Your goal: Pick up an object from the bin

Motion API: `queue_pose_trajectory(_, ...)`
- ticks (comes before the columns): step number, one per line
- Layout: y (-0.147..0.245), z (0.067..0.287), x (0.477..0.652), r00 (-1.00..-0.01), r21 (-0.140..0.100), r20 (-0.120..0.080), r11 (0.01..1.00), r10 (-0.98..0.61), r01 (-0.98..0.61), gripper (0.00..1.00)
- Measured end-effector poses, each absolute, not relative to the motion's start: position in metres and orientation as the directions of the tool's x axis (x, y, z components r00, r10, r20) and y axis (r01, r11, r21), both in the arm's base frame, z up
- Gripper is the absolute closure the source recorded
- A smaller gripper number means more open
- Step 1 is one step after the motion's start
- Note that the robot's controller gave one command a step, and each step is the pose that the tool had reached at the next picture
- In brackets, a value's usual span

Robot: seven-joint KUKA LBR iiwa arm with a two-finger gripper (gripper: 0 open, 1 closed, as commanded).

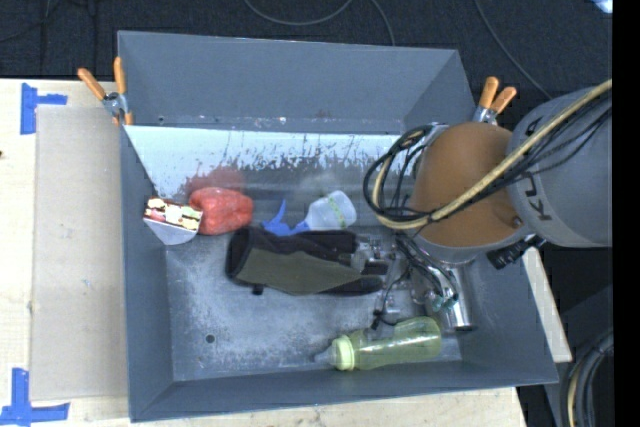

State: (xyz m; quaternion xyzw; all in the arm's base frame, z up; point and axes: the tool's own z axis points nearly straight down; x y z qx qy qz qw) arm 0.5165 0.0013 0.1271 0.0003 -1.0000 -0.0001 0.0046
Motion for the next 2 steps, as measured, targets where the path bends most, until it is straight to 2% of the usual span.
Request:
queue_pose_trajectory(1, 0.001, 0.131, 0.518, -1.0, 0.0, 0.002, 1.0, -0.001, -0.001, 0.0)
queue_pose_trajectory(2, 0.007, 0.072, 0.553, -1.0, 0.001, 0.005, 1.0, 0.002, 0.002, 0.0)
